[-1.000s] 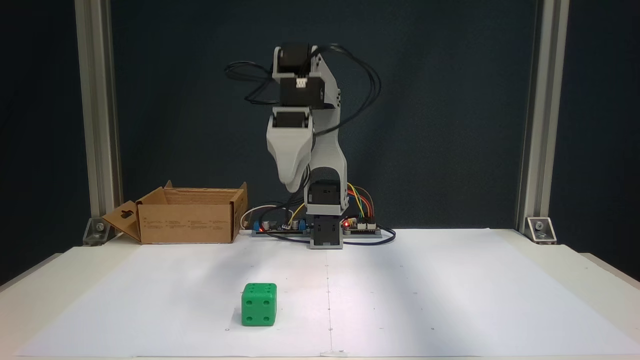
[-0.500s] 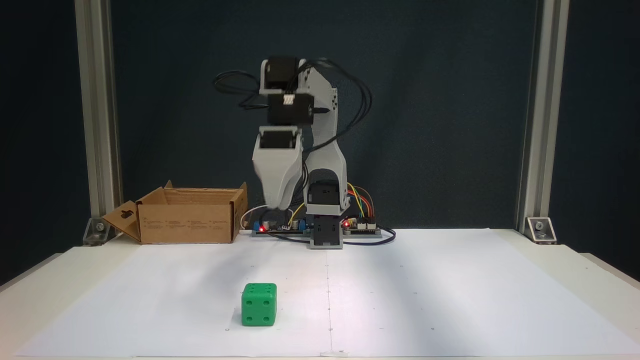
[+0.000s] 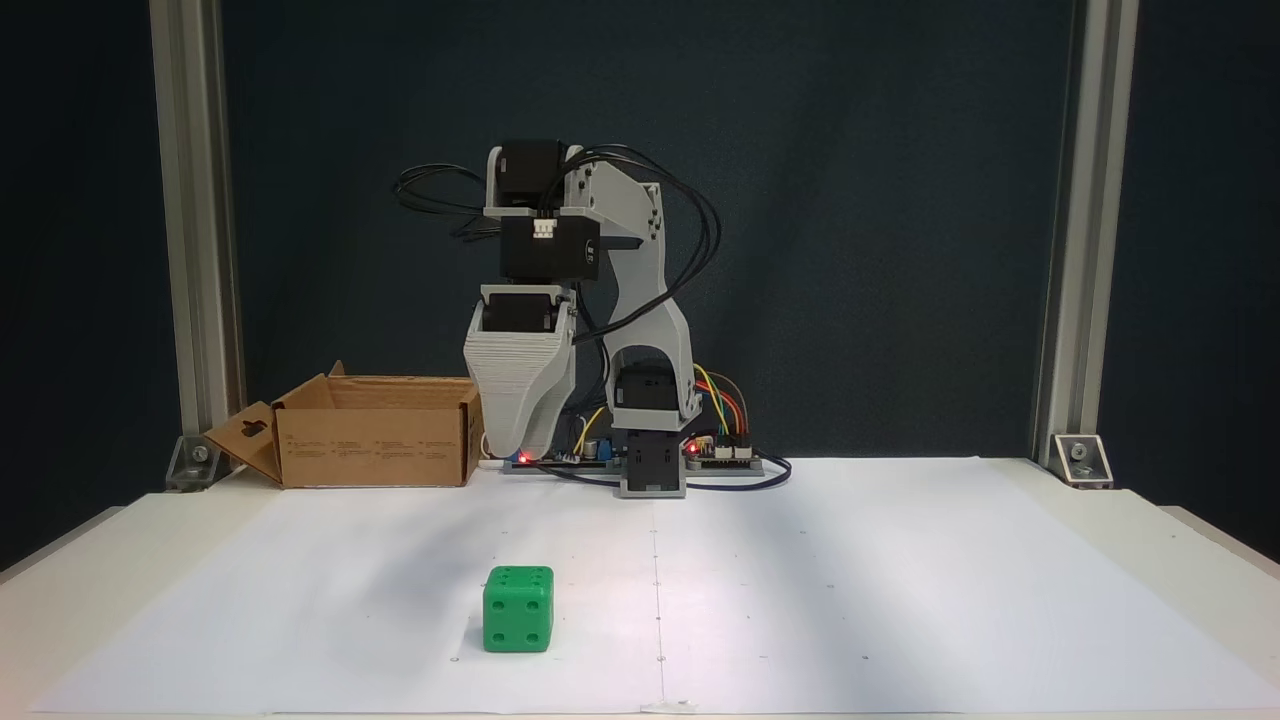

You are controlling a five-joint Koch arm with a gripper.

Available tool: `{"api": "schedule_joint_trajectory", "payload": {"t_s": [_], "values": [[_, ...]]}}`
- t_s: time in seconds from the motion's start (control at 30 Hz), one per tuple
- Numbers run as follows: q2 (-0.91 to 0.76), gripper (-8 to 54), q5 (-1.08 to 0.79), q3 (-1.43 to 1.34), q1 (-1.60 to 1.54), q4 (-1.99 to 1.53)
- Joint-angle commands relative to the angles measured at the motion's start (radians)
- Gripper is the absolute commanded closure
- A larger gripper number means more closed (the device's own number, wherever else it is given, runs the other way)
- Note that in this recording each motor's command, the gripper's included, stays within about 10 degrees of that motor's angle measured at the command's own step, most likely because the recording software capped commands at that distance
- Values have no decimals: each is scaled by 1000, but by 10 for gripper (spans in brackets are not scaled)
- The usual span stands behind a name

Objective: Grasp a green dice and put it in the bin.

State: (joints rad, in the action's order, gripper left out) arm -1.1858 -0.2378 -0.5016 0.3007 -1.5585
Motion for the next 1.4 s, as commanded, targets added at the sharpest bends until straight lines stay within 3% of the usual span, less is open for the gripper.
{"api": "schedule_joint_trajectory", "payload": {"t_s": [0.0,1.37], "values": [[2,23,-46,74,-5,29],[63,23,-48,-26,-44,144]]}}
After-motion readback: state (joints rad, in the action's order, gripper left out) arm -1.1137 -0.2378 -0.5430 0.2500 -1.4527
